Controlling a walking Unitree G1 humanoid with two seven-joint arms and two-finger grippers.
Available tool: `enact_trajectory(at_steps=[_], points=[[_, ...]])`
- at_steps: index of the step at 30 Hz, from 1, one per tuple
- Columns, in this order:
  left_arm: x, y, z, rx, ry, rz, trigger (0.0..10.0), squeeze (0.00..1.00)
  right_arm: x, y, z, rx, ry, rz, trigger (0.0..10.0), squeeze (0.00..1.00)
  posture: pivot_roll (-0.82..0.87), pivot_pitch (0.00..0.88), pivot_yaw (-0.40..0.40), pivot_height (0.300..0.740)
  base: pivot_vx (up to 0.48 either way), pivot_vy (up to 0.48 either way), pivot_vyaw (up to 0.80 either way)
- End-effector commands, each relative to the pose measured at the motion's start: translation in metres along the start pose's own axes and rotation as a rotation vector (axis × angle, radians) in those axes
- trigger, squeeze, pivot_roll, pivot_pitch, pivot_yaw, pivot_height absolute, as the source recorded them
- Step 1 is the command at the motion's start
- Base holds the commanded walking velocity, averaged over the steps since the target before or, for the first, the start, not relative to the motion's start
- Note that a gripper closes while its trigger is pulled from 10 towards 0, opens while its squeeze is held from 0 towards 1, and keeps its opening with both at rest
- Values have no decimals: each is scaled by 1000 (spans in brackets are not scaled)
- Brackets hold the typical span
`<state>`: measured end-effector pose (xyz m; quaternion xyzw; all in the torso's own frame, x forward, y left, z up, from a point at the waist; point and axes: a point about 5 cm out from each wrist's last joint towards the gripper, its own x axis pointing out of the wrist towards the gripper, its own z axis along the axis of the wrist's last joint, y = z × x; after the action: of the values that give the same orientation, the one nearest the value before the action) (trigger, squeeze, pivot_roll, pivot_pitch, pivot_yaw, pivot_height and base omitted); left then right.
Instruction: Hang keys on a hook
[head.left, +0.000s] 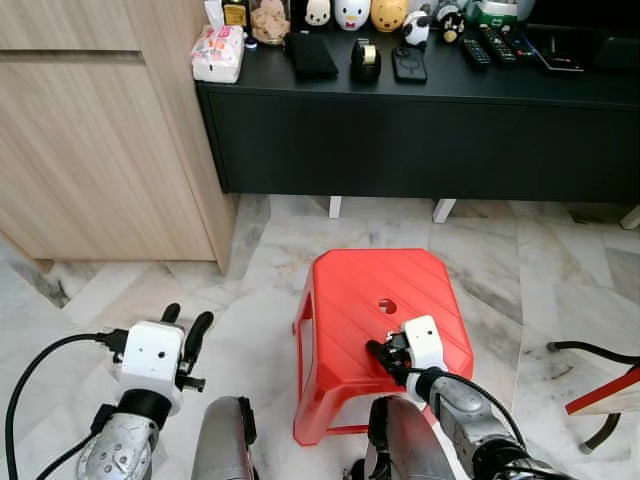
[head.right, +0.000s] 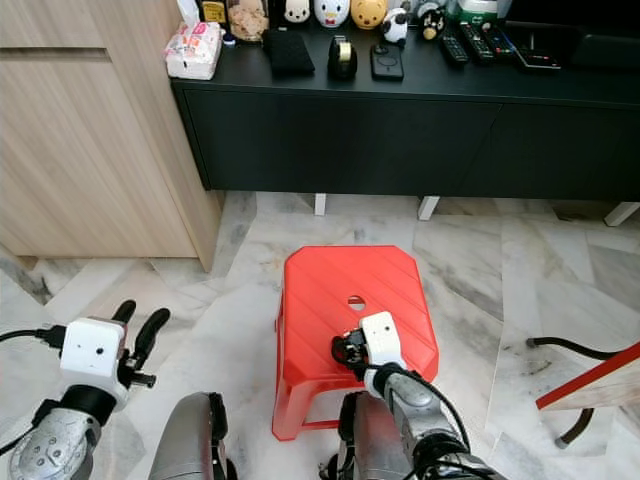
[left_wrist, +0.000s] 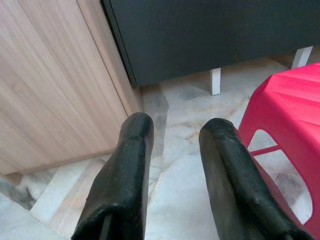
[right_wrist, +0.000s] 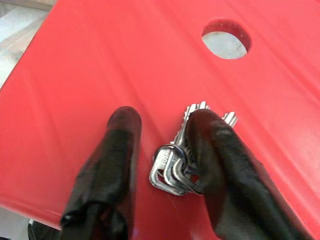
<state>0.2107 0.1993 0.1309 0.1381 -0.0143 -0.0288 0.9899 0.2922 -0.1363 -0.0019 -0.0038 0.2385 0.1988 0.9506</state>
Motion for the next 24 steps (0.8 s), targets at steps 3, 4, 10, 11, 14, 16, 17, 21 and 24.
enact_trajectory(at_steps=[3,4,10,11,14,16,17,21,24], points=[[1,-2,-3,17,19,-22,10000,0,-6,4,-25,35,96,3,0,0,198,196,-81,584,0,0,0],[1,-2,-3,17,18,-23,10000,0,-6,4,-25,35,97,3,0,0,198,196,-81,584,0,0,0],[4,-4,-5,16,20,-28,10000,0,-9,4,-30,33,115,-3,0,0,201,165,-82,584,0,0,0],[5,-3,-6,15,20,-27,10000,0,-9,4,-31,36,116,-6,0,0,201,155,-83,584,0,0,0],[12,-2,-9,16,19,-23,10000,0,-9,4,-31,48,112,-19,0,0,197,125,-81,584,0,0,0],[18,-2,-9,18,11,-23,10000,0,-8,2,-28,51,101,-28,0,0,197,111,-80,584,0,0,0],[19,-2,-8,18,7,-23,10000,0,-8,1,-26,49,94,-31,0,0,198,100,-79,584,0,0,0],[24,-1,-8,20,-1,-20,10000,0,-7,-4,-18,48,54,-52,0,0,193,69,-77,584,0,0,0],[28,0,-11,20,-3,-18,10000,0,-5,-10,-5,54,-11,-83,0,0,184,37,-71,584,0,0,0]])
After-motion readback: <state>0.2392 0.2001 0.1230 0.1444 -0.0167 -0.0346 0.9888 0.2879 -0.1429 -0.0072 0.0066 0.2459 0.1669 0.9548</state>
